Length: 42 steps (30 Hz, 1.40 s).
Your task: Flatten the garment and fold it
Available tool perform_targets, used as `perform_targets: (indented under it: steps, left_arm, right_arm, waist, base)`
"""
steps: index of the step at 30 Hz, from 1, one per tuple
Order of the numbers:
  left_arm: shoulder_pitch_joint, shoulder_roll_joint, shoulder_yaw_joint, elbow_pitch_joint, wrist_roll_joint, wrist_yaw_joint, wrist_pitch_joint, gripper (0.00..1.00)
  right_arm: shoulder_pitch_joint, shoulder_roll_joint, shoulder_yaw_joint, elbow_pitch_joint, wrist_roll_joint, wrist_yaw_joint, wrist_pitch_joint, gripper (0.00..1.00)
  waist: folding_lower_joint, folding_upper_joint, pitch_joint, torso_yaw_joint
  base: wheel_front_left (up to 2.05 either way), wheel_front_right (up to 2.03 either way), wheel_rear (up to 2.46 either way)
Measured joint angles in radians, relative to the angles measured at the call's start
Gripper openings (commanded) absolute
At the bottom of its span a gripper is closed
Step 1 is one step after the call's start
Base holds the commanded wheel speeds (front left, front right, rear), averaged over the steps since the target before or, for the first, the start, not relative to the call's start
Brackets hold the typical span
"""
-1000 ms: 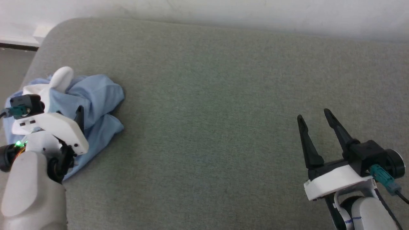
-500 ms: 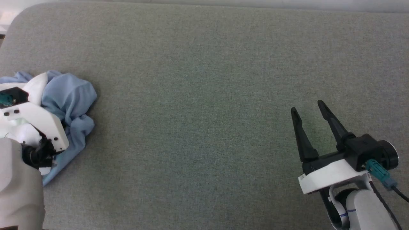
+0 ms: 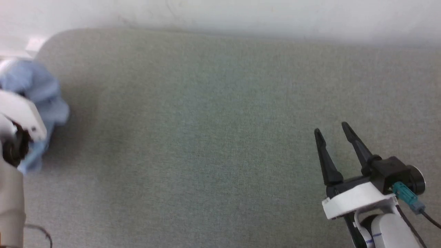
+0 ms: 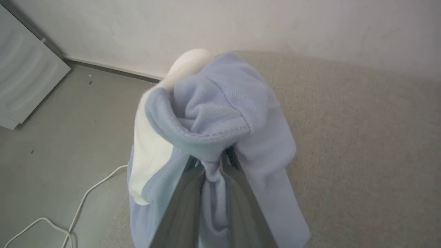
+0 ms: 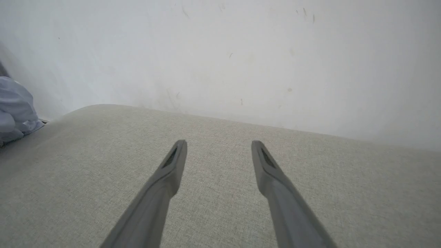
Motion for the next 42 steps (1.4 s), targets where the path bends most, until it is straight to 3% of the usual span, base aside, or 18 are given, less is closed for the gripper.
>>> perform_targets:
  steps: [6,12,19,25,30,32,38,39,40,42]
  left_arm:
    - [-0.056,-0.033,-0.037,-0.081,0.020,-0.004,-0.190,0.00]
    - [-0.091,-0.101,-0.098,-0.206,0.031,-0.022,-0.320,0.00]
    - [-0.081,-0.258,-0.167,-0.387,-0.032,-0.057,-0.315,0.00]
    - [0.021,-0.370,-0.301,-0.488,-0.058,-0.078,-0.263,0.00]
    - [0.180,-0.415,-0.405,-0.464,-0.100,-0.082,-0.261,0.00]
    - [0.289,-0.421,-0.448,-0.397,-0.135,-0.064,-0.276,0.00]
    - [0.415,-0.426,-0.544,-0.257,-0.150,-0.037,-0.376,0.00]
    - [0.419,-0.427,-0.556,-0.241,-0.148,-0.035,-0.412,0.60]
    - [0.420,-0.427,-0.569,-0.228,-0.151,-0.035,-0.447,1.00]
    - [0.420,-0.427,-0.598,-0.213,-0.154,-0.030,-0.517,1.00]
  right_arm:
    - [0.044,0.000,-0.021,0.007,0.014,0.000,-0.002,1.00]
    - [0.078,0.001,-0.054,-0.013,0.014,0.000,0.002,1.00]
    - [0.102,0.001,-0.091,-0.052,0.022,0.000,0.021,1.00]
    - [0.102,0.001,-0.105,-0.073,0.022,0.000,0.037,1.00]
    - [0.104,0.001,-0.103,-0.073,0.033,0.000,0.037,1.00]
    - [0.105,0.001,-0.097,-0.068,0.035,0.000,0.036,1.00]
    - [0.109,0.001,-0.092,-0.062,0.038,0.000,0.037,1.00]
    - [0.109,0.001,-0.092,-0.062,0.041,0.000,0.037,1.00]
    - [0.109,0.000,-0.092,-0.061,0.043,0.000,0.037,1.00]
    - [0.109,0.001,-0.089,-0.059,0.047,0.000,0.037,1.00]
  waist:
    - [-0.0001,0.0000,-0.087,0.008]
    - [-0.0003,0.0000,-0.158,-0.007]
    - [-0.0001,0.0000,-0.189,-0.083]
    - [0.0000,0.0001,-0.184,-0.173]
    - [0.0000,0.0000,-0.168,-0.247]
    - [0.0000,0.0000,-0.156,-0.287]
    - [0.0000,0.0000,-0.123,-0.334]
    - [0.0000,0.0000,-0.117,-0.336]
    - [0.0001,0.0001,-0.113,-0.335]
    - [0.0002,0.0000,-0.112,-0.330]
  base:
    - [0.00,0.00,0.00]
    - [0.00,0.00,0.00]
    - [0.00,0.00,0.00]
    - [0.00,0.00,0.00]
    - [0.00,0.00,0.00]
    - [0.00,0.00,0.00]
    - [0.00,0.00,0.00]
    - [0.00,0.00,0.00]
    - [0.00,0.00,0.00]
    - [0.00,0.00,0.00]
